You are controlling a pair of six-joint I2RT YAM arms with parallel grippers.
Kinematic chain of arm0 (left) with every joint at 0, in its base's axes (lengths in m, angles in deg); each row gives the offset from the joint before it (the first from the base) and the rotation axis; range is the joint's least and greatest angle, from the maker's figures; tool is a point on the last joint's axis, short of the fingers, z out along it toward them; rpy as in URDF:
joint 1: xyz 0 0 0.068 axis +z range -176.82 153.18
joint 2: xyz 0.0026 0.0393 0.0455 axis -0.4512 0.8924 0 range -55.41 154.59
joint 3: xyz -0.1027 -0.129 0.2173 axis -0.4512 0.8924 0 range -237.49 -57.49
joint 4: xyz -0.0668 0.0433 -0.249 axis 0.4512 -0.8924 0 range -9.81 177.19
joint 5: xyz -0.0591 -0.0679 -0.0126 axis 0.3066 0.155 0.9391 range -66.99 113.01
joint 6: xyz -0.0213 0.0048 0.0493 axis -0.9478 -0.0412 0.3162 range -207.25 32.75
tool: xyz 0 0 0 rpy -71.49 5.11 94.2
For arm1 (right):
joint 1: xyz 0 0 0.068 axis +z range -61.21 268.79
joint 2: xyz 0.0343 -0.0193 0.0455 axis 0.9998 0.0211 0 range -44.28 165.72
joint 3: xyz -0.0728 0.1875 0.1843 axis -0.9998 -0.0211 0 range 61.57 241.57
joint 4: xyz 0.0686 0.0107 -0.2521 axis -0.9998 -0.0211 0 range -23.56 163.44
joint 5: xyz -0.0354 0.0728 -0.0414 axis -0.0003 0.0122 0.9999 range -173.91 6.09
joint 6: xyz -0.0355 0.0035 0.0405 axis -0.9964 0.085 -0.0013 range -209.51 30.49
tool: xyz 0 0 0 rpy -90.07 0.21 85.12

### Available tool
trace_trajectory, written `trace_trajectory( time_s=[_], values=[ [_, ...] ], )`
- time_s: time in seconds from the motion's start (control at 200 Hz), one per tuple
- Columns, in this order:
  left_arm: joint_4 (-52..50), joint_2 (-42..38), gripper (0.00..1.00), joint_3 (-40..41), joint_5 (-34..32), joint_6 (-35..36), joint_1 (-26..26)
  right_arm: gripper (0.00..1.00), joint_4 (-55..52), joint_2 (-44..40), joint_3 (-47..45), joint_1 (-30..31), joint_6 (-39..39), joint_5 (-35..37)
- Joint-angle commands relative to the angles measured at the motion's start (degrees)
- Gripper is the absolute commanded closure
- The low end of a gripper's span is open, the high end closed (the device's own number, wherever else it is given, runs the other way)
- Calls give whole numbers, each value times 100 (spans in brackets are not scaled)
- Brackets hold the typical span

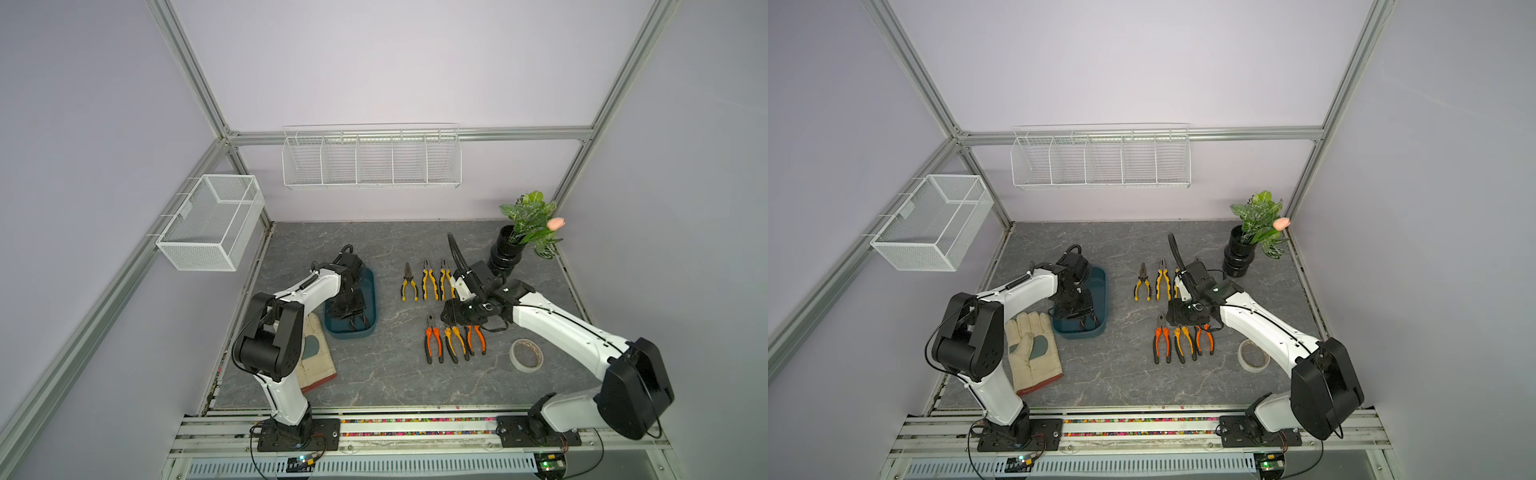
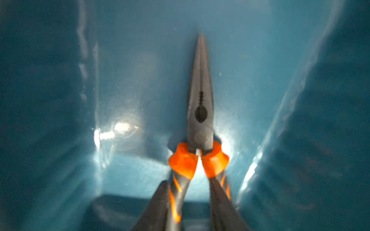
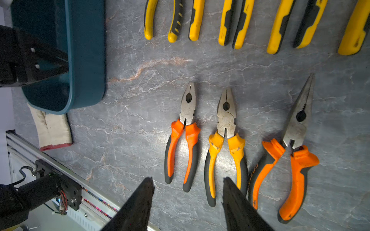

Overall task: Take the pliers out of the storage box
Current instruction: Pick up the pliers from the storage box.

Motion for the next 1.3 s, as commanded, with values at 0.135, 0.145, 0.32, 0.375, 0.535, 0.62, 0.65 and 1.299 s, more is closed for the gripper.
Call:
trace_trajectory(
  time_s=[0.135,0.145,0.32,0.375,0.535,0.62,0.65,1.299],
  values=[
    [-59,320,69,-637,-1371,1169,6,42,92,-147,-86,-37,39,-150],
    [-48,329,69,-666,-1388,1194,8,42,88,-142,-86,-36,38,-155],
    [-662,352,61,-1237,-1150,1034,8,42,73,-155,-119,-36,98,-171],
    [-789,185,56,-1206,-962,829,3,42,67,-187,-130,-36,98,-133],
    [-803,-322,53,-777,-251,346,-4,42,64,-172,-130,-36,107,-131],
    [-835,-382,55,-639,-130,344,-67,42,79,-155,-130,-37,108,-155],
    [-873,-371,55,-617,-142,358,-103,42,91,-158,-122,-36,103,-157],
    [-450,73,65,197,-569,80,-563,42,116,-176,-282,-58,59,-166]
  ],
)
